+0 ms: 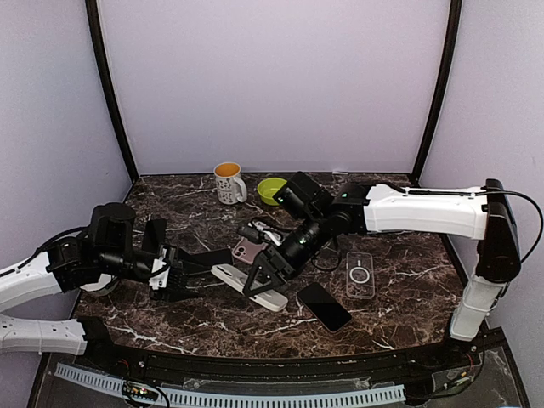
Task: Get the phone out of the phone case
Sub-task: Pass from the right arm to the left, then pass from the left arm to the right, then remove the top left corner of the phone case.
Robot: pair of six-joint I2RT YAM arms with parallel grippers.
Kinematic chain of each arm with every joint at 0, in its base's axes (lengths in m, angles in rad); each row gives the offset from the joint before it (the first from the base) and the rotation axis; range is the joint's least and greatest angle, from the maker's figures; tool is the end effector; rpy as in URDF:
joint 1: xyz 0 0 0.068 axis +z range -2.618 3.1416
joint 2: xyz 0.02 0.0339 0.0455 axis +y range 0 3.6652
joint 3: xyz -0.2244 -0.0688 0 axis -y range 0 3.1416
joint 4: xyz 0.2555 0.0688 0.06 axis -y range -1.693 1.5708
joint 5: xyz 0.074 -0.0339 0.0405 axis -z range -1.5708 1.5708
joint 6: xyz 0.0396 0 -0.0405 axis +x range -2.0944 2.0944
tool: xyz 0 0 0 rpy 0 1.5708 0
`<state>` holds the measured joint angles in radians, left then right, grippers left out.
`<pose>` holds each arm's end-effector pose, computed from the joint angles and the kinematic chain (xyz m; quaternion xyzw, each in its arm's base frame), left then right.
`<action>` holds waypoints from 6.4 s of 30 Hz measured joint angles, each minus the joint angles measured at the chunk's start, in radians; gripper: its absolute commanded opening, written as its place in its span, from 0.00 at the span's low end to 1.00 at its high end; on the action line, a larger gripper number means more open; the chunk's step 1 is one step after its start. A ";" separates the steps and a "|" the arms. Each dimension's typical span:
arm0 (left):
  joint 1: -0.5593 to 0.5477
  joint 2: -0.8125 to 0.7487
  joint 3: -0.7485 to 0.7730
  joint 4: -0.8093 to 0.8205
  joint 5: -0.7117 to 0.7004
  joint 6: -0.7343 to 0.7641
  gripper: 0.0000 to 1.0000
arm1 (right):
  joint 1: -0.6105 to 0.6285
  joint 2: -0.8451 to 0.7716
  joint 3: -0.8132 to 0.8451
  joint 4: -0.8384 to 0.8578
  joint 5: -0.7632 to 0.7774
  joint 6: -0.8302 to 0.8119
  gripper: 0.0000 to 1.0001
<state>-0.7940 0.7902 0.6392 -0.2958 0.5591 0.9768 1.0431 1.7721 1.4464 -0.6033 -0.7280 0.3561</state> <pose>0.1397 -0.1721 0.2473 0.7227 0.4010 -0.1858 0.5314 0.1727 0.3486 0.2255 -0.4044 0.7972 0.4483 0.0080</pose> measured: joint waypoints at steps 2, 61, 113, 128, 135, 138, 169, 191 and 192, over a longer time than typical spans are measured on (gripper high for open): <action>-0.024 0.013 0.000 0.016 -0.013 0.012 0.56 | 0.006 0.000 0.005 -0.006 -0.006 -0.005 0.41; -0.140 -0.052 -0.074 0.122 -0.261 -0.244 0.00 | 0.066 -0.395 -0.161 0.242 0.615 -0.068 0.98; -0.140 -0.026 -0.066 0.338 -0.074 -0.724 0.00 | 0.098 -0.529 -0.566 0.653 0.275 -0.530 0.50; -0.140 -0.023 -0.066 0.364 -0.069 -0.748 0.00 | 0.099 -0.542 -0.576 0.739 0.303 -0.517 0.04; -0.140 -0.024 -0.067 0.354 -0.060 -0.750 0.41 | 0.105 -0.544 -0.579 0.735 0.302 -0.547 0.00; -0.140 -0.028 -0.067 0.354 -0.058 -0.726 0.68 | 0.109 -0.544 -0.579 0.721 0.311 -0.554 0.00; -0.140 0.000 0.026 0.071 0.142 -0.435 0.53 | 0.110 -0.618 -0.637 0.669 0.246 -0.963 0.00; -0.146 0.023 0.026 0.146 0.233 -0.438 0.34 | 0.110 -0.585 -0.602 0.668 0.195 -1.006 0.00; -0.147 0.025 0.026 0.148 0.234 -0.438 0.34 | 0.110 -0.585 -0.602 0.669 0.192 -1.007 0.00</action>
<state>-0.9409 0.8150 0.6651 -0.1478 0.7933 0.5388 1.1534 1.1870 0.8444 0.0658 -0.5362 -0.6514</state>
